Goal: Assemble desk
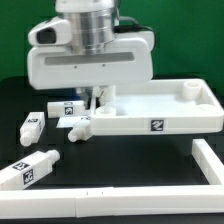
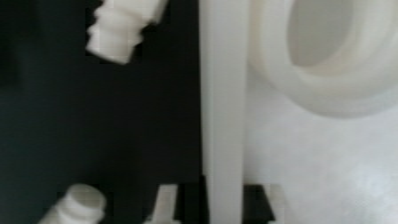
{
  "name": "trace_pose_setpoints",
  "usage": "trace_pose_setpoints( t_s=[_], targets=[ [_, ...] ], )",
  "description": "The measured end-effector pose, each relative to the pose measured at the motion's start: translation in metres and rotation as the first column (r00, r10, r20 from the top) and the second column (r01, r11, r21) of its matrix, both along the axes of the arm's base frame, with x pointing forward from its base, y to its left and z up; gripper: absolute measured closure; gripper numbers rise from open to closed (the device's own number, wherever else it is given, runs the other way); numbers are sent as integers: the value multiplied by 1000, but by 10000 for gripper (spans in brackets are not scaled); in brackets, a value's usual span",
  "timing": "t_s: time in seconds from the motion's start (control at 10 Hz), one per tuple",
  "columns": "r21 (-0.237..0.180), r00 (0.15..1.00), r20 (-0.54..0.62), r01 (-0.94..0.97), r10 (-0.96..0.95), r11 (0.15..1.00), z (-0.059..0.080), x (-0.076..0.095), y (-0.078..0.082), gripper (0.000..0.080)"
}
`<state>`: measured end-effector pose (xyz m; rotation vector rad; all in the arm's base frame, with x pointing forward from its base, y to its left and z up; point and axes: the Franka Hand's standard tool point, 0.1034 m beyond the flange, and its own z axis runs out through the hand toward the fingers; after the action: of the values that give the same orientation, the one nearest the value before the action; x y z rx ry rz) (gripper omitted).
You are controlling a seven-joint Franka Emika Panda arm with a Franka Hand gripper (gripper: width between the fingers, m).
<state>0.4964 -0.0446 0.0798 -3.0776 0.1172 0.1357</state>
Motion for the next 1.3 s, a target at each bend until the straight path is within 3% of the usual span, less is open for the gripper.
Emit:
trace_pose_setpoints(
  t_s=[0.2,0.4,0.6,0.8,0.9,1.0,1.3],
  targets=[
    [1,1000,-1,-9,9,1000,0,0,8,757],
    [0,1000,-8,-12,12,1000,-3,0,4,757],
    [-14,1000,-27,8,-9,1000,-15,31,-22,757],
    [-35,1000,6,-24,24,999,-39,50,-40,757],
    [-6,999,-28,39,-39,999,-35,46,-32,757],
    [-3,999,-20,34,-34,999,-30,47,-31,757],
    [-7,999,-36,32,-32,999,-44,48,-29,757]
  ],
)
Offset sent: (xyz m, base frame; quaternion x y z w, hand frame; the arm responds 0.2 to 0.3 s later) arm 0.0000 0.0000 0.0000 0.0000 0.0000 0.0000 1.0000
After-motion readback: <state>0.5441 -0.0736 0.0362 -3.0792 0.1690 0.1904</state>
